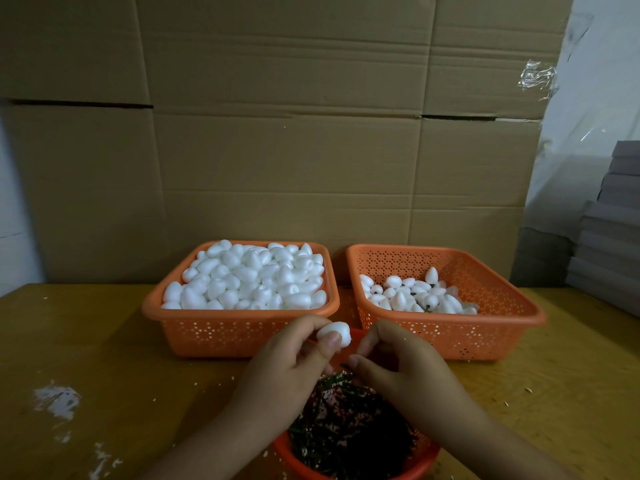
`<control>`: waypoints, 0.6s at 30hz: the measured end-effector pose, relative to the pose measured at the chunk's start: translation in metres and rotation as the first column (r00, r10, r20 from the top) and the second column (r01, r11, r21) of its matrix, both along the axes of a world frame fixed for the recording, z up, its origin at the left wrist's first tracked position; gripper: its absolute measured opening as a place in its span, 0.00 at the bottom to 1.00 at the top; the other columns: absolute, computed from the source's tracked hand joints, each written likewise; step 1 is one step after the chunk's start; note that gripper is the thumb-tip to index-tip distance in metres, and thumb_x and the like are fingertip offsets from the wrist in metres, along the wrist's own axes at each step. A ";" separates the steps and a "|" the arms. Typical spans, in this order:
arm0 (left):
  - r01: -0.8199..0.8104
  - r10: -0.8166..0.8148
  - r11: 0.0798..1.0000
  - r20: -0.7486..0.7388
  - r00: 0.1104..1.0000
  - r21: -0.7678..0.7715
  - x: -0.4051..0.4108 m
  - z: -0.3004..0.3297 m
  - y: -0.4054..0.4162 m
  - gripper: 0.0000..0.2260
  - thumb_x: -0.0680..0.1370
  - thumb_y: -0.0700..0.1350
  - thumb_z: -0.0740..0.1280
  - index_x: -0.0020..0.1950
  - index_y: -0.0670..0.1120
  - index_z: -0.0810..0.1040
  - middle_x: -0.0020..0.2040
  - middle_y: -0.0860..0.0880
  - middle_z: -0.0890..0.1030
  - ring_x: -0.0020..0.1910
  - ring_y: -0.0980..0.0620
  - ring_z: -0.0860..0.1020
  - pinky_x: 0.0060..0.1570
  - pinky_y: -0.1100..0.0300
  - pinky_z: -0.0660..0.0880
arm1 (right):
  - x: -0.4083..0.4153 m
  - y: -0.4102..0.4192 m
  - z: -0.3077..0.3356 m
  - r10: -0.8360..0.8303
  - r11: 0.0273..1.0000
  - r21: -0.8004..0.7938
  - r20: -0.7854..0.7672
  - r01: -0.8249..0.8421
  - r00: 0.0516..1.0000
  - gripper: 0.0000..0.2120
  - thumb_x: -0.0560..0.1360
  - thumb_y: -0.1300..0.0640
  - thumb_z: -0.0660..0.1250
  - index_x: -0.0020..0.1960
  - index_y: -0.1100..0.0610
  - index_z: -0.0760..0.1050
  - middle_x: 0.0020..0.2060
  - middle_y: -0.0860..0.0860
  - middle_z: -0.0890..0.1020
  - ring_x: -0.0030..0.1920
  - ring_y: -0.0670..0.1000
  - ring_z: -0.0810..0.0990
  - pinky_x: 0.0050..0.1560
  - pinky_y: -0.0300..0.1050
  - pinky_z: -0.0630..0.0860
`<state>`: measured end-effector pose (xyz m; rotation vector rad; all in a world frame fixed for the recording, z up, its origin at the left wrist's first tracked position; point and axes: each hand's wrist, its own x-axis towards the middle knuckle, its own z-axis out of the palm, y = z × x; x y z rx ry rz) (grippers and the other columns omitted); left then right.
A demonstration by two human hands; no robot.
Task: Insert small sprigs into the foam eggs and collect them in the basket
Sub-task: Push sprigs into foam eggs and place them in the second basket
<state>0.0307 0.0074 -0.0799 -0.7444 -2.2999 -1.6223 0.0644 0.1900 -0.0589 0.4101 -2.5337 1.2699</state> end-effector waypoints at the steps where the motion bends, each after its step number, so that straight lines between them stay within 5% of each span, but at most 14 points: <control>1: -0.001 0.001 1.000 -0.002 1.000 0.001 0.000 0.000 0.000 0.15 0.72 0.68 0.59 0.49 0.63 0.78 0.42 0.55 0.83 0.39 0.58 0.82 0.43 0.56 0.77 | 0.000 0.000 0.000 0.001 1.000 0.000 -0.001 -0.001 1.000 0.08 0.73 0.52 0.73 0.41 0.46 0.74 0.36 0.46 0.84 0.37 0.44 0.82 0.43 0.52 0.80; 7: 0.019 -0.019 0.998 0.007 1.000 0.052 0.004 0.005 0.002 0.18 0.74 0.68 0.57 0.39 0.59 0.79 0.34 0.54 0.81 0.33 0.56 0.79 0.39 0.62 0.75 | -0.001 0.000 0.000 0.033 0.999 -0.032 0.023 -0.032 0.999 0.07 0.74 0.52 0.72 0.42 0.45 0.73 0.34 0.47 0.85 0.35 0.45 0.83 0.40 0.48 0.79; 12: -0.005 0.002 0.999 0.047 0.999 0.054 0.005 0.008 0.002 0.27 0.72 0.71 0.54 0.29 0.51 0.75 0.27 0.49 0.77 0.29 0.53 0.77 0.39 0.54 0.75 | 0.000 0.000 0.000 0.049 0.997 -0.059 0.023 -0.048 0.999 0.08 0.74 0.54 0.72 0.39 0.50 0.73 0.32 0.50 0.84 0.33 0.45 0.82 0.39 0.48 0.77; 18: -0.028 0.025 0.998 0.056 0.998 0.051 0.007 0.011 0.001 0.30 0.73 0.70 0.54 0.24 0.48 0.70 0.24 0.43 0.74 0.27 0.49 0.75 0.35 0.65 0.72 | 0.000 0.000 -0.001 0.074 0.996 -0.044 0.003 -0.073 0.997 0.08 0.75 0.53 0.71 0.41 0.46 0.73 0.33 0.50 0.83 0.31 0.49 0.82 0.38 0.52 0.78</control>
